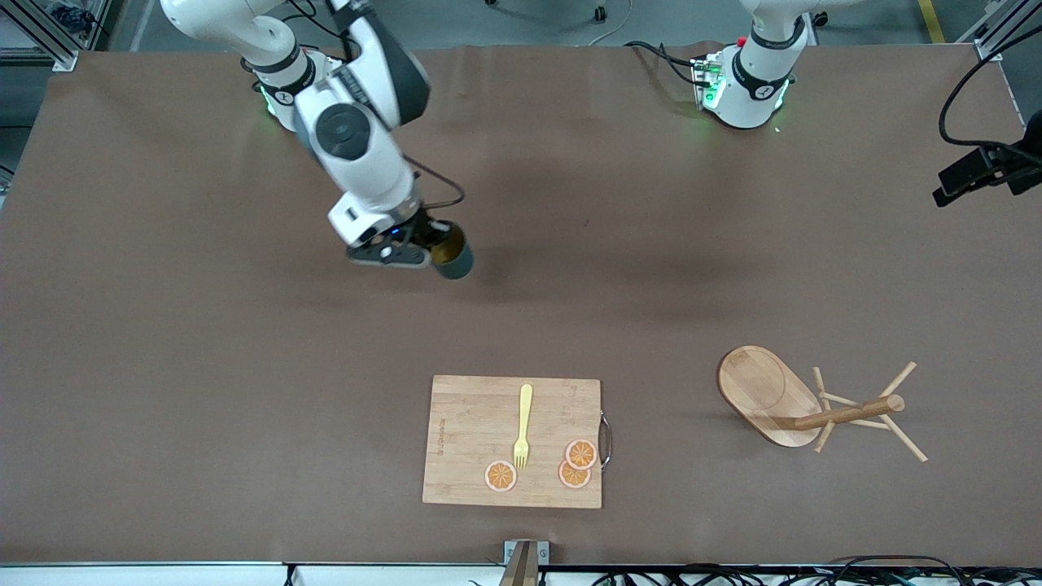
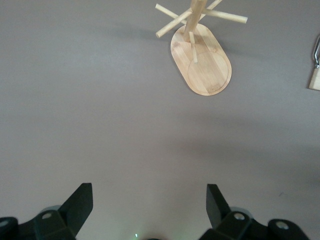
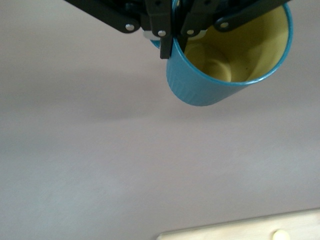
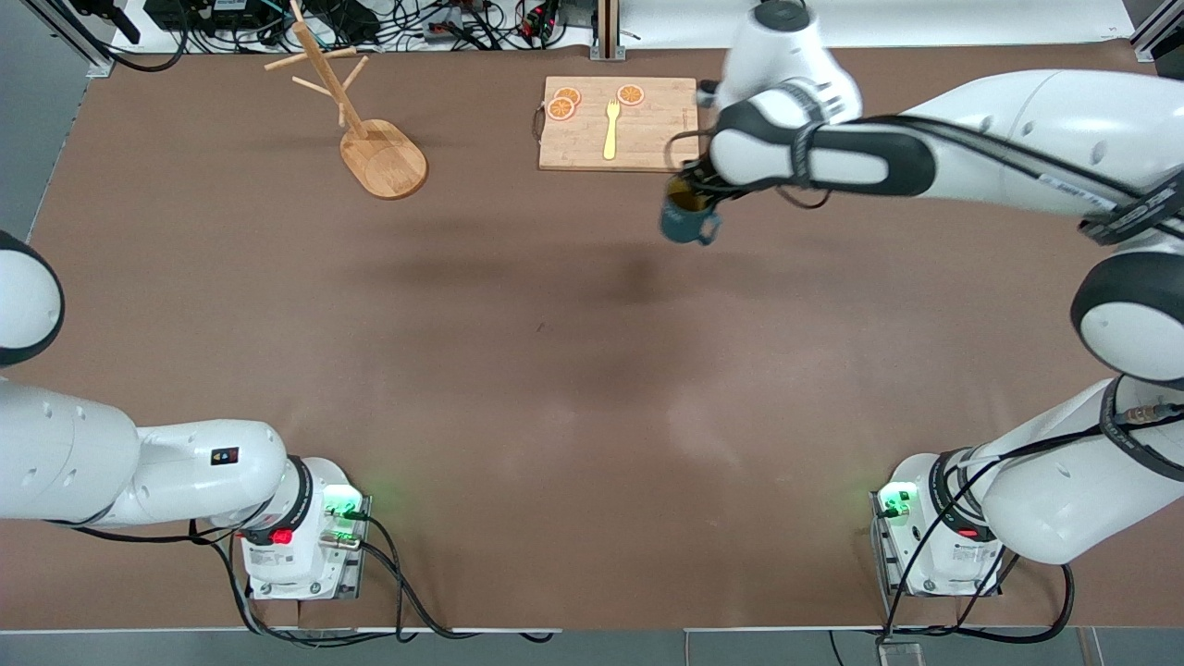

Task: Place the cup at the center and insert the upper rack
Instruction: 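Carry the teal mug toward the table middle with the right gripper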

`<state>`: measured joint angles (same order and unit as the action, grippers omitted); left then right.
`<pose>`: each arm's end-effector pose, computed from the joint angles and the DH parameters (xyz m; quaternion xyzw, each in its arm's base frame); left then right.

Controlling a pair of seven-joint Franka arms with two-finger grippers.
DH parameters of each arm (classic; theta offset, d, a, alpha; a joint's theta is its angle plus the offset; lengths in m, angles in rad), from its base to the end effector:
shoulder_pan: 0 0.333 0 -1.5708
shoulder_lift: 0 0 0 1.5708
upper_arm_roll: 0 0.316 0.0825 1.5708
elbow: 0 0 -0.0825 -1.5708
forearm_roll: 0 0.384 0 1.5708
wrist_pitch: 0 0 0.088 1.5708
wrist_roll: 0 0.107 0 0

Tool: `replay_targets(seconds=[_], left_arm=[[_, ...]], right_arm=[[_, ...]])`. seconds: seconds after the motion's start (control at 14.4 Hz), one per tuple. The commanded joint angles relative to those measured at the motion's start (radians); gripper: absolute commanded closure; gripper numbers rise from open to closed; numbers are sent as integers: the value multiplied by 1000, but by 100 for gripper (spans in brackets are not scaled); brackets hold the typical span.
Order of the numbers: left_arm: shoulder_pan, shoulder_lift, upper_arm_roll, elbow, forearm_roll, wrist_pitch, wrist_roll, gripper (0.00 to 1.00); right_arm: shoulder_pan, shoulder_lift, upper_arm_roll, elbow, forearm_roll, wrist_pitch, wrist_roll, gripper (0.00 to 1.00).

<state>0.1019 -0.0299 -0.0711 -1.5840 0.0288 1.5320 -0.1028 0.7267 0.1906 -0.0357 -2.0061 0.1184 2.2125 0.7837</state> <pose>0.5409 0.0192 0.6313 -0.9976 -0.0672 0.0105 0.0158 0.4520 0.3796 0.3642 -0.9957 0.0809 0.0238 0.0382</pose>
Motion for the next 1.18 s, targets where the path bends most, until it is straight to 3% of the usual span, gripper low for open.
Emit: replay_targets(seconds=[0.0, 0.14, 0.42, 0.63, 0.7, 0.77, 0.83, 1.11], left_arm=[[1, 25, -3, -14, 19, 46, -5, 0], [1, 51, -3, -16, 19, 71, -5, 0], [1, 103, -3, -16, 17, 117, -6, 0], [-2, 134, -4, -17, 11, 135, -8, 0], [-11, 134, -7, -33, 10, 140, -21, 0], [-16, 130, -15, -33, 8, 140, -50, 0], [-30, 123, -24, -33, 7, 135, -79, 0], [-45, 111, -179, -31, 8, 105, -256, 0]], right_arm=[[121, 136, -19, 117, 14, 12, 170, 100], [201, 235, -21, 196, 1, 33, 271, 100], [238, 360, -21, 288, 1, 45, 302, 99], [249, 411, -21, 308, 1, 87, 304, 90], [247, 414, -21, 308, 1, 104, 304, 71], [244, 414, -21, 308, 1, 105, 302, 1], [243, 412, -24, 309, 1, 98, 296, 0], [230, 345, -42, 340, 0, 11, 275, 0]])
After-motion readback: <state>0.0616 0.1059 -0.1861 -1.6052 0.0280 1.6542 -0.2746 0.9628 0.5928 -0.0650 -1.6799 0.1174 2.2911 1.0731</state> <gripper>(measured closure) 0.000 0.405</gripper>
